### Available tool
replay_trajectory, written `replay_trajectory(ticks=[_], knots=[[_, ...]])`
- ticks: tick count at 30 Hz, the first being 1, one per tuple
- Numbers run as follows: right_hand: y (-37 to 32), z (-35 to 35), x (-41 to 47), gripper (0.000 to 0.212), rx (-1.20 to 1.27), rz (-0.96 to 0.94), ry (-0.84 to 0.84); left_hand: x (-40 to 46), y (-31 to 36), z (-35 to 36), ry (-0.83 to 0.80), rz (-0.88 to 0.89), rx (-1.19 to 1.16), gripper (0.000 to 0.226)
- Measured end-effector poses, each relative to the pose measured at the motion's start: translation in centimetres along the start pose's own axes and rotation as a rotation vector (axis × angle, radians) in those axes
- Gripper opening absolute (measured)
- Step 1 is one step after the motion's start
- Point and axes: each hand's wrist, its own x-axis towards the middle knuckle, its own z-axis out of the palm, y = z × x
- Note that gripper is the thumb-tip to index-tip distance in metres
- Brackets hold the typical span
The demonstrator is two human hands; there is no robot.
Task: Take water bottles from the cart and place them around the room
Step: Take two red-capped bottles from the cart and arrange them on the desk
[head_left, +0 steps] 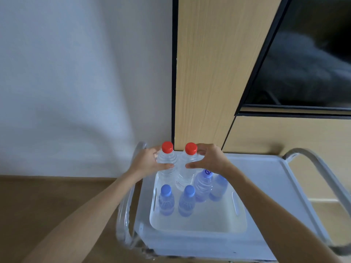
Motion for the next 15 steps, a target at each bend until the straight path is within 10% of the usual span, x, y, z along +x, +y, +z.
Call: replay_trajectory(ticks=[15], knots=[[-6.4, -10.2, -6.9, 0.033, 0.195, -0.165, 0.331, -1.4, 15.0, -5.8, 0.119, 0.289, -0.014, 0.027]])
